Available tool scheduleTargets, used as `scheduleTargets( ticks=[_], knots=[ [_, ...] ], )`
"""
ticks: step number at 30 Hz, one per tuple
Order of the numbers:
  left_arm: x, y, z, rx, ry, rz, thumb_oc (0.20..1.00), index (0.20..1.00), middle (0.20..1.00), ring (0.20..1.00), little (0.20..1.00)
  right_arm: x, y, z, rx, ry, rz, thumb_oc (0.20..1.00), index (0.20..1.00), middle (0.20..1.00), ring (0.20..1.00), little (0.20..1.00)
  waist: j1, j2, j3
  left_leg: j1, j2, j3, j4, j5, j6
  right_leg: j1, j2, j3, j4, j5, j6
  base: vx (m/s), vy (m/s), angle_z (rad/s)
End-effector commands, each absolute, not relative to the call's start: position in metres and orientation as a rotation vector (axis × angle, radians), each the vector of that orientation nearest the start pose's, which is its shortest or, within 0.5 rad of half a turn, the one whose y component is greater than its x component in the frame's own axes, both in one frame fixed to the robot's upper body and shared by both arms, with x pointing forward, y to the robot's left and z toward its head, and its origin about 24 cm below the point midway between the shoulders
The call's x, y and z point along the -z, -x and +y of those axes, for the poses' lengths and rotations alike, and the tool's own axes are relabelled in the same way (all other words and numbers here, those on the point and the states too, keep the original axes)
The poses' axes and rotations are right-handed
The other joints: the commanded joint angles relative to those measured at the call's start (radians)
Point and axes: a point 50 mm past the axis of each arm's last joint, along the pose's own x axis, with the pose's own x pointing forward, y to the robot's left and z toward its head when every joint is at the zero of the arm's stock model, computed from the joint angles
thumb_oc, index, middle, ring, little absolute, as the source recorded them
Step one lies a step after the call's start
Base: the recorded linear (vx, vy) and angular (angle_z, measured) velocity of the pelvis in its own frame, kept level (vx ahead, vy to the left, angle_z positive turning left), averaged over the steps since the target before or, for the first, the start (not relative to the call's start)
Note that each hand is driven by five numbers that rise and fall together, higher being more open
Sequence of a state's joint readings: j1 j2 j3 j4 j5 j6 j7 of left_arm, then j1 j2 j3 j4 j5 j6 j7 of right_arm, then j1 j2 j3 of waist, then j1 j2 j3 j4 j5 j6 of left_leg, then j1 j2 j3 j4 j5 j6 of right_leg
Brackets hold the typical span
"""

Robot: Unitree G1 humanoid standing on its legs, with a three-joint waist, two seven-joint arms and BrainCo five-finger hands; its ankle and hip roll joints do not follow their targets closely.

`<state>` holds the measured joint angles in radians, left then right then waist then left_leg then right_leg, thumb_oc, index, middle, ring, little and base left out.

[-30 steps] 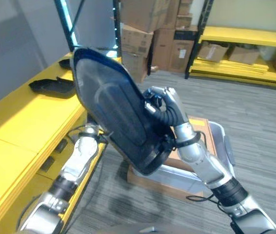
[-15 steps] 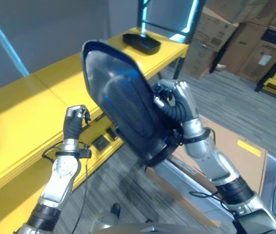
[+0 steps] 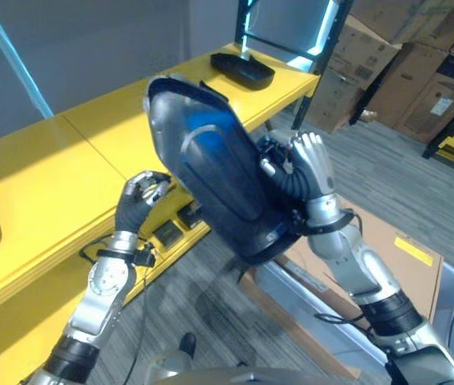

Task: Move parts from the plastic box to the shelf.

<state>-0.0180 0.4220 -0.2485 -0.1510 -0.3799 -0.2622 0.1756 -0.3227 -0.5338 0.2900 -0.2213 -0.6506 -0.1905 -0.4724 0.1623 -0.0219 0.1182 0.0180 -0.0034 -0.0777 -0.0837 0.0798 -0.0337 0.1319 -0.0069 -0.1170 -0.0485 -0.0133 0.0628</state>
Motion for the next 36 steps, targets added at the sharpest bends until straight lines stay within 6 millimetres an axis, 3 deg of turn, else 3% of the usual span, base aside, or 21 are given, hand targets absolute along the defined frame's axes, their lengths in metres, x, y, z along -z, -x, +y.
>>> scheduleTargets(
  ticks=[1, 12, 17, 26, 28, 36],
  knots=[
    [-0.116, -0.247, 0.155, 0.219, 0.1, -0.387, 1.0, 1.0, 1.0, 1.0, 1.0, -0.211, -0.265, -0.137, 0.207, 0.949, -1.117, 0.2, 0.2, 0.2, 0.2, 0.2, 0.036, 0.019, -0.073, 0.076, 0.106, 0.077, 0.08, -0.164, -0.058, -0.085, -0.001, 0.036, 0.224, -0.204, 0.088, 0.04, 0.033, -0.03],
    [-0.111, -0.247, 0.15, 0.328, 0.1, -0.331, 1.0, 1.0, 1.0, 1.0, 1.0, -0.214, -0.279, -0.129, 0.196, 1.026, -1.118, 0.2, 0.2, 0.2, 0.2, 0.2, 0.043, 0.027, -0.081, 0.09, 0.096, 0.091, 0.069, -0.167, -0.053, -0.075, -0.017, 0.026, 0.217, -0.202, 0.096, 0.0, 0.009, -0.01],
    [-0.107, -0.249, 0.141, 0.382, 0.178, -0.291, 1.0, 1.0, 1.0, 1.0, 1.0, -0.218, -0.284, -0.114, 0.145, 1.034, -1.15, 0.2, 0.2, 0.2, 0.2, 0.2, 0.049, 0.03, -0.084, 0.092, 0.093, 0.096, 0.066, -0.166, -0.052, -0.073, -0.021, 0.028, 0.212, -0.198, 0.098, 0.0, 0.011, -0.02],
    [-0.098, -0.255, 0.134, 0.361, 0.26, -0.226, 1.0, 1.0, 1.0, 1.0, 1.0, -0.222, -0.281, -0.101, 0.105, 0.984, -1.171, 0.2, 0.2, 0.2, 0.2, 0.2, 0.054, 0.028, -0.082, 0.089, 0.09, 0.094, 0.063, -0.163, -0.049, -0.071, -0.027, 0.025, 0.204, -0.193, 0.101, 0.0, 0.008, -0.03],
    [-0.099, -0.257, 0.125, 0.388, 0.361, -0.213, 1.0, 1.0, 1.0, 1.0, 1.0, -0.224, -0.278, -0.093, 0.078, 0.948, -1.189, 0.2, 0.2, 0.2, 0.2, 0.2, 0.05, 0.029, -0.082, 0.09, 0.09, 0.098, 0.062, -0.163, -0.048, -0.072, -0.028, 0.028, 0.202, -0.191, 0.102, 0.0, 0.0, 0.0],
    [-0.098, -0.262, 0.125, 0.354, 0.36, -0.205, 1.0, 1.0, 1.0, 1.0, 1.0, -0.217, -0.276, -0.096, 0.037, 0.72, -1.086, 0.2, 0.2, 0.2, 0.2, 0.2, 0.039, 0.03, -0.079, 0.092, 0.09, 0.107, 0.056, -0.159, -0.047, -0.077, -0.027, 0.037, 0.2, -0.187, 0.1, 0.0, 0.0, 0.0]
  ],
)
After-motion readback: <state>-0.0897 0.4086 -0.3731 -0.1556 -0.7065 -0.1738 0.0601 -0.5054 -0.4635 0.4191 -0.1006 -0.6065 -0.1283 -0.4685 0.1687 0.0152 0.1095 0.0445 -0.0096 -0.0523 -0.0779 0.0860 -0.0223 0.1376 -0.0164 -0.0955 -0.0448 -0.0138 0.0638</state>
